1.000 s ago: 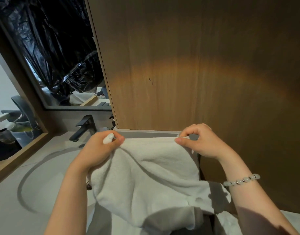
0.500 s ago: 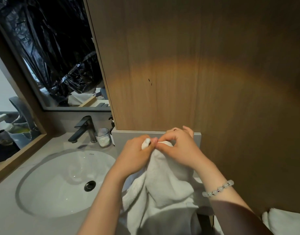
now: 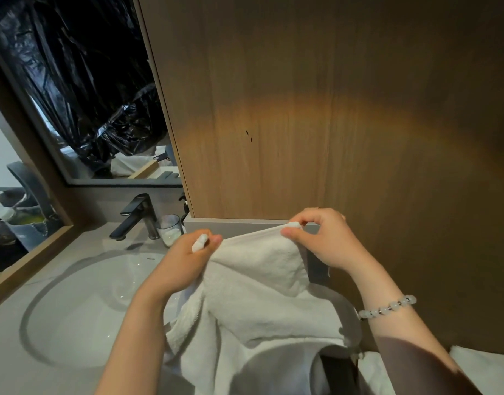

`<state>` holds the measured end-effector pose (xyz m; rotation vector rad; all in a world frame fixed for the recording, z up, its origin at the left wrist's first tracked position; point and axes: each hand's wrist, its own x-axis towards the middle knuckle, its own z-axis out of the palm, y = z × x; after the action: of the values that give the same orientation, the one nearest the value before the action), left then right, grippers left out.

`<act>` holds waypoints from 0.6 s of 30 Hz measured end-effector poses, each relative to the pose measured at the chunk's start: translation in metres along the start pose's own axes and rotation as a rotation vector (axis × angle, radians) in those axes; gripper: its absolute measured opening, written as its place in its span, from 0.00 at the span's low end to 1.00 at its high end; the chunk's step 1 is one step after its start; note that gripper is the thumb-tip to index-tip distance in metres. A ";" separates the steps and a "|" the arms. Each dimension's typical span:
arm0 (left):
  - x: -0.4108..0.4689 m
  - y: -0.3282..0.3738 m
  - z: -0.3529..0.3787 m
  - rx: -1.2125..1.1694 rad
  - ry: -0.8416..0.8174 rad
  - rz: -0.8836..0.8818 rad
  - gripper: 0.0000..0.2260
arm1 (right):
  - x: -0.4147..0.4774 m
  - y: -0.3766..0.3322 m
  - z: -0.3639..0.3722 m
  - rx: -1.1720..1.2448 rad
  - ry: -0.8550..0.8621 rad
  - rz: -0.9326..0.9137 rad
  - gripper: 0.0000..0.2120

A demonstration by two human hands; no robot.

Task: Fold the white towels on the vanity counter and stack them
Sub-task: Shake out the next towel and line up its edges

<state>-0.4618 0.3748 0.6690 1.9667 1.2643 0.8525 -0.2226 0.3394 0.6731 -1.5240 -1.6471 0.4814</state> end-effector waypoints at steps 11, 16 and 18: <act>-0.002 0.012 -0.009 -0.143 0.169 0.011 0.23 | 0.004 -0.006 0.009 0.267 0.041 -0.045 0.04; 0.005 0.029 0.006 -0.292 -0.042 0.112 0.16 | 0.002 -0.026 0.030 0.356 -0.068 -0.179 0.07; 0.005 0.035 0.013 -0.404 -0.120 0.114 0.17 | 0.002 -0.033 0.038 0.387 -0.104 -0.227 0.05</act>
<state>-0.4317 0.3661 0.6897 1.7444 0.8402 0.9462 -0.2725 0.3442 0.6755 -1.0314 -1.6645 0.7163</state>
